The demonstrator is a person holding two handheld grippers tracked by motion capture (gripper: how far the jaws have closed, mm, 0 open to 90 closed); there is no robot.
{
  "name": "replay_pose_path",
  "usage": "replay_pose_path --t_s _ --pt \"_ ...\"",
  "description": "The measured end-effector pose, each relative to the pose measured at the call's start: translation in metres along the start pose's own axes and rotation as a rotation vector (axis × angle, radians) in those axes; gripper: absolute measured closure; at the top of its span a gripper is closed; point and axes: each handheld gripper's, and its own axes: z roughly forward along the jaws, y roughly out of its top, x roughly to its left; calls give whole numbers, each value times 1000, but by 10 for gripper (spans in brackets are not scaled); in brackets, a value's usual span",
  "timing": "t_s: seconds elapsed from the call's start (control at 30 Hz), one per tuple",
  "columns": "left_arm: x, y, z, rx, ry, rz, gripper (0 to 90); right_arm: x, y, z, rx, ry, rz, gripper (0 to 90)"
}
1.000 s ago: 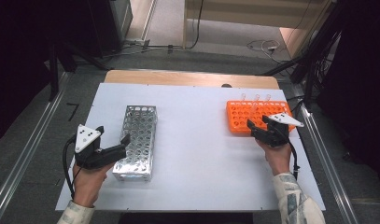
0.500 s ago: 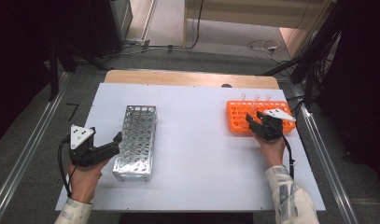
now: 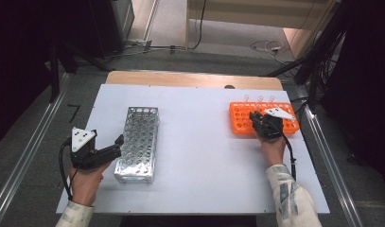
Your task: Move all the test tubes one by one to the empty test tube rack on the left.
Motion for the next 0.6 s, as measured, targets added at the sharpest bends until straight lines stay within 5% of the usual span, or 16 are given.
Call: replay_pose_path --t_s 0.37,0.6 --pt "-2 1 -3 -5 -12 4 96 -1 17 -20 -41 -1 18 732" --pt "-6 3 -6 -18 -30 4 106 2 23 -34 -52 37 17 732"
